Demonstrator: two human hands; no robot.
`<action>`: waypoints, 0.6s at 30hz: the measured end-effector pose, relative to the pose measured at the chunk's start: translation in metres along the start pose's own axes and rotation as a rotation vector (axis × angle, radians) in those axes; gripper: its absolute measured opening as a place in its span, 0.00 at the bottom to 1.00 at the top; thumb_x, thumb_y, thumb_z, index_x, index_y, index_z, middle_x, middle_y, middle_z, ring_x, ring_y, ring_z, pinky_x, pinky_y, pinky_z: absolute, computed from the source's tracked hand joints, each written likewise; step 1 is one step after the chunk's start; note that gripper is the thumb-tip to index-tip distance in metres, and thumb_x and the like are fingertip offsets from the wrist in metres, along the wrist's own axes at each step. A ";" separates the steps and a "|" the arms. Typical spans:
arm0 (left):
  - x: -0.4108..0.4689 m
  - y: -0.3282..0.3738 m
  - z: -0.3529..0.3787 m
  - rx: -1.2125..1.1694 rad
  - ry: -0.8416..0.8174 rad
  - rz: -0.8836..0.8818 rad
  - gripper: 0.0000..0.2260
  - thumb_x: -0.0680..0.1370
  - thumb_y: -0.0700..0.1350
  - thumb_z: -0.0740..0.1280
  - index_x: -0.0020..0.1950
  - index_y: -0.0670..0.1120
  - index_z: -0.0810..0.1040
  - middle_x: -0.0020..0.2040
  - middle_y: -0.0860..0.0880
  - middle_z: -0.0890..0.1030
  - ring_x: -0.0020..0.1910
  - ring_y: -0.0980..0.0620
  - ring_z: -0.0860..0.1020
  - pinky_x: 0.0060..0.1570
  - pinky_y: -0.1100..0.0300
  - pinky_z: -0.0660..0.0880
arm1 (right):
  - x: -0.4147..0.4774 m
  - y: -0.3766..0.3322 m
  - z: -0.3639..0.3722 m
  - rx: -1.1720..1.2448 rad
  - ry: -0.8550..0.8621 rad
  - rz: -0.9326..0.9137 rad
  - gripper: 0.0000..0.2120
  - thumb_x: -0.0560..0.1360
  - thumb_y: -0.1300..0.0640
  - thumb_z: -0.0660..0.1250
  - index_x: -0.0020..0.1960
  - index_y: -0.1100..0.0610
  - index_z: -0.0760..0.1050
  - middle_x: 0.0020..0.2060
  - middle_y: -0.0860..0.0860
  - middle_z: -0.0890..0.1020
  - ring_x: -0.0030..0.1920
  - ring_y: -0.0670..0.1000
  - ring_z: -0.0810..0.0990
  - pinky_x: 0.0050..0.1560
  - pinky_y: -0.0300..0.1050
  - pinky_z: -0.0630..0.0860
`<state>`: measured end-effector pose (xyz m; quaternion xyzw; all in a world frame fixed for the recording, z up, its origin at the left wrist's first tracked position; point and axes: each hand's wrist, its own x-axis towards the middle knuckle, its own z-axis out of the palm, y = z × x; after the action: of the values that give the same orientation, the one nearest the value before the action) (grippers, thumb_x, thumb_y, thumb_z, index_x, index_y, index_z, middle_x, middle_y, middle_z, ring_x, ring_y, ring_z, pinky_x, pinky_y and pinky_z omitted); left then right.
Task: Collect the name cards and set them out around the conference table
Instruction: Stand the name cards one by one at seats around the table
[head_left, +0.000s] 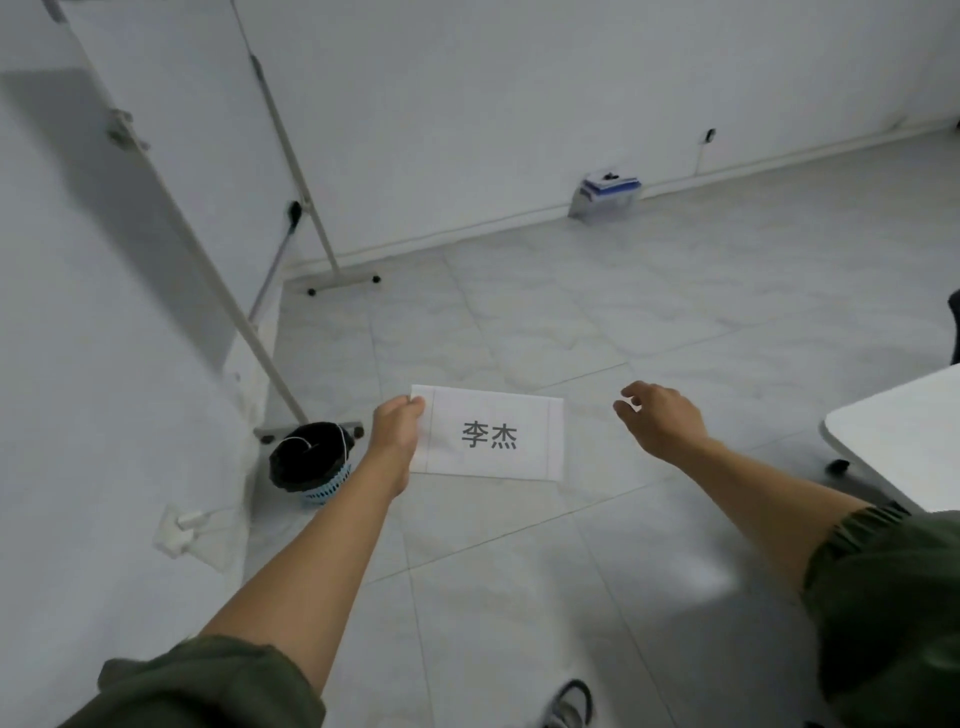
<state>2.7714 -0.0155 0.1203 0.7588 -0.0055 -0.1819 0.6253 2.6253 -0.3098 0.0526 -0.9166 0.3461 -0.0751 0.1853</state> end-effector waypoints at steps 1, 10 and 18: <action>0.021 0.008 0.013 0.010 -0.003 0.003 0.12 0.80 0.40 0.61 0.36 0.47 0.70 0.35 0.47 0.73 0.33 0.50 0.70 0.34 0.60 0.66 | 0.023 0.004 -0.002 0.002 0.001 0.006 0.18 0.78 0.44 0.60 0.64 0.50 0.75 0.57 0.50 0.81 0.59 0.55 0.77 0.53 0.47 0.72; 0.201 0.087 0.128 0.027 -0.108 0.029 0.05 0.79 0.40 0.61 0.45 0.43 0.74 0.42 0.40 0.75 0.41 0.47 0.73 0.43 0.56 0.68 | 0.214 0.032 -0.022 0.001 0.031 0.122 0.18 0.78 0.43 0.60 0.64 0.49 0.75 0.57 0.50 0.81 0.58 0.55 0.77 0.52 0.47 0.72; 0.374 0.142 0.249 0.062 -0.262 0.058 0.09 0.79 0.39 0.61 0.39 0.46 0.72 0.36 0.45 0.74 0.32 0.50 0.70 0.32 0.61 0.64 | 0.380 0.070 -0.024 -0.016 0.086 0.261 0.18 0.78 0.43 0.60 0.64 0.49 0.75 0.58 0.50 0.81 0.58 0.55 0.77 0.52 0.47 0.72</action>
<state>3.0809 -0.3707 0.1170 0.7473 -0.1145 -0.2609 0.6003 2.8612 -0.6171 0.0513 -0.8613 0.4705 -0.0867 0.1713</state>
